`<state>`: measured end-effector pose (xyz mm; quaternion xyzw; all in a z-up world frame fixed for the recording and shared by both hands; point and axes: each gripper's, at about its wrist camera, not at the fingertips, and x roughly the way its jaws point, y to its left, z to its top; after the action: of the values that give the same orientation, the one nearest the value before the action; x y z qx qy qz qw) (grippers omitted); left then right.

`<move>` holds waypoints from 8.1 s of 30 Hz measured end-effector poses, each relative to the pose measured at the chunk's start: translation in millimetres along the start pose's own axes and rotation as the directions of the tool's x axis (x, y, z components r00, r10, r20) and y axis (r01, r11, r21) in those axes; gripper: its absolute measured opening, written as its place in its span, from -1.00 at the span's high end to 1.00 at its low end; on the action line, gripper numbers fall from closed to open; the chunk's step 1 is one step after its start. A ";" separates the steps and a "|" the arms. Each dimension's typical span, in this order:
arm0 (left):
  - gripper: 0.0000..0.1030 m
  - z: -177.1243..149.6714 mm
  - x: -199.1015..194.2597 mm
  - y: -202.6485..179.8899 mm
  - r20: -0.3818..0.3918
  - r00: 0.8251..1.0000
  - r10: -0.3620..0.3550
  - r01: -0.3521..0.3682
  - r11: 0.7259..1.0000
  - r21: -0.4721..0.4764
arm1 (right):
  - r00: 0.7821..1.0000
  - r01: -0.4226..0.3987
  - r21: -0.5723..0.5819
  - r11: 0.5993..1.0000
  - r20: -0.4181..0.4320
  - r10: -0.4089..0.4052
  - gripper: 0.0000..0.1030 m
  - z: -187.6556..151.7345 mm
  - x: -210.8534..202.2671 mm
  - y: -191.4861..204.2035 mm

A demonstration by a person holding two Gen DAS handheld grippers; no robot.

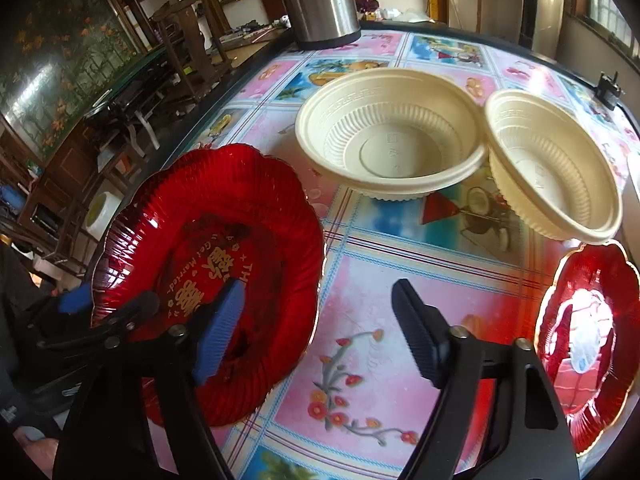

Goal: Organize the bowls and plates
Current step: 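Close the left tool on the rim of the large red plate, then lift the large red plate with the left tool and carry it toward the table edge, then lower the large red plate onto the table and open the left tool, then grasp the rim of the small red gold-rimmed plate with the left tool, then carry the small red plate over the large red plate with the left tool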

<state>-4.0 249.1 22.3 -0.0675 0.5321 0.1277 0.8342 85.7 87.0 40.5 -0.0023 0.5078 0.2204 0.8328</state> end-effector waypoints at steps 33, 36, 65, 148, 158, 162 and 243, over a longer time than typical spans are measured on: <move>0.45 -21.1 -52.6 9.1 0.100 0.993 -0.070 0.073 0.997 -0.019 | 0.948 0.244 -0.217 0.945 0.260 -0.185 0.16 -47.3 -56.0 62.9; 0.45 -30.2 -67.2 8.7 0.123 0.989 -0.079 0.079 0.997 0.004 | 0.947 0.234 -0.215 0.948 0.270 -0.173 0.15 -60.0 -71.7 62.8; -0.32 -85.8 -61.3 0.5 0.197 0.979 0.053 -0.064 0.997 0.050 | 0.994 0.083 -0.136 0.987 0.075 -0.073 -0.09 -127.2 -64.0 28.5; -0.46 -7.3 -29.0 -251.9 0.083 0.978 -0.192 0.164 0.951 0.263 | 0.988 0.064 0.420 0.905 0.102 -0.117 -0.08 -107.4 -116.7 -235.4; -0.46 -3.5 -13.5 -261.2 0.025 0.979 -0.202 0.189 0.948 0.256 | 0.990 0.042 0.383 0.923 0.109 -0.090 -0.08 -88.7 -103.3 -239.6; -0.46 -2.9 -8.8 -264.2 0.010 0.977 -0.212 0.203 0.948 0.244 | 0.990 0.048 0.359 0.932 0.106 -0.092 0.00 -84.9 -96.7 -237.9; 0.43 -87.9 -58.5 -18.3 0.129 0.992 -0.010 0.011 1.000 -0.007 | 0.995 0.097 -0.263 0.960 0.050 -0.087 0.50 -102.7 -46.0 40.7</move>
<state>-98.8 201.4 37.5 -0.0650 0.4764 0.1296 0.8672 -33.9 83.6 38.7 -0.1332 0.4571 0.2476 0.8438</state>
